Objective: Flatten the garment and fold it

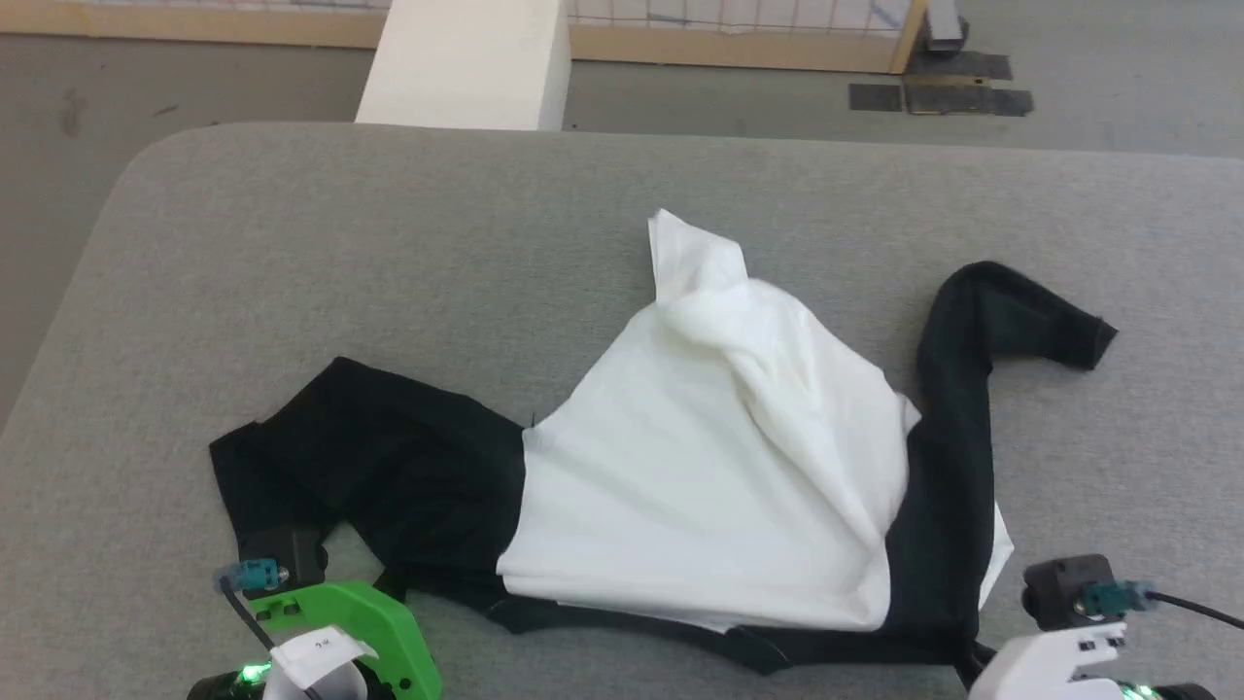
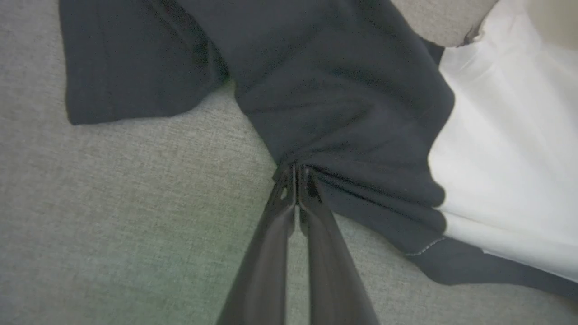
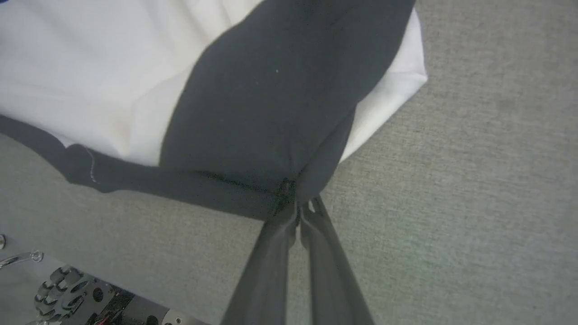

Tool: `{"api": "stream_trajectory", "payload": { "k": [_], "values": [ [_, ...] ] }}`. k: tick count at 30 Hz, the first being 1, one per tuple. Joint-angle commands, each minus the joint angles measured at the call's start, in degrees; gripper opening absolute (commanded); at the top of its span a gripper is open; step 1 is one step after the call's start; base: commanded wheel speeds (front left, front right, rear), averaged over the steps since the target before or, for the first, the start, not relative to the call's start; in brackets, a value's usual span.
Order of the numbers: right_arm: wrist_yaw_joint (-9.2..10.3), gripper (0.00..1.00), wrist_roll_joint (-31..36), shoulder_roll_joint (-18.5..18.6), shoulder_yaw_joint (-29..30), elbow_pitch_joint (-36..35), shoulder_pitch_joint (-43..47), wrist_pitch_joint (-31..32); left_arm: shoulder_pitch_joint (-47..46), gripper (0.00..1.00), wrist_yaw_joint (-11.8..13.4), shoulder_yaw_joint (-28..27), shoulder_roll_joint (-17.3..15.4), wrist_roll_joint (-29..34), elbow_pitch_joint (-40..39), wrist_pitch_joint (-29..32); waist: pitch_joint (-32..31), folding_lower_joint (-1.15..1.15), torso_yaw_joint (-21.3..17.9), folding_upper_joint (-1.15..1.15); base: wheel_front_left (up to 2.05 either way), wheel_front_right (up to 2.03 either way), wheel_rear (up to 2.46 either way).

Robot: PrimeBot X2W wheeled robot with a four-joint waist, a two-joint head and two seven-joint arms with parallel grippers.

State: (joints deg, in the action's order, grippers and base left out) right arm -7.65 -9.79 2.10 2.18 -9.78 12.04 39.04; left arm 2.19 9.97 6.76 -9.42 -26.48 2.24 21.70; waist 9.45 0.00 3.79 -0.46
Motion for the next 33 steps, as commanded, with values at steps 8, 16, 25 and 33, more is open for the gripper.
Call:
{"api": "stream_trajectory", "payload": {
  "k": [8, 16, 25, 33],
  "values": [
    [0.16, 1.0, -2.8, 0.8, 9.3, -3.6, -3.3, -10.3, 0.1, 0.0, 0.4, -0.4, -1.8, -0.1, 0.0, 0.3, -1.0, 0.0, -2.0, 0.44, 0.0, 0.0, 0.0],
    [0.16, 1.0, -1.6, 0.8, 6.9, 7.2, -15.7, -17.1, -1.2, 0.0, 0.1, 0.7, -1.4, 0.0, -0.4, 0.1, 0.9, 0.0, -0.8, 0.44, 0.0, 0.0, 0.0],
    [0.16, 1.0, 1.6, 0.8, 4.3, 25.3, -27.7, -15.9, -2.8, 0.0, -0.2, 1.5, -0.9, -0.2, -0.3, -0.5, 3.4, 0.0, 1.6, 0.44, 0.0, 0.0, 0.0],
    [0.16, 0.0, 5.4, 0.8, 5.6, 29.9, -31.1, -16.8, -3.5, 0.0, -0.3, 1.7, -0.7, -0.5, 0.7, -1.3, 3.8, 0.0, 2.3, 0.44, 0.0, 0.0, 0.0]
  ]
}}
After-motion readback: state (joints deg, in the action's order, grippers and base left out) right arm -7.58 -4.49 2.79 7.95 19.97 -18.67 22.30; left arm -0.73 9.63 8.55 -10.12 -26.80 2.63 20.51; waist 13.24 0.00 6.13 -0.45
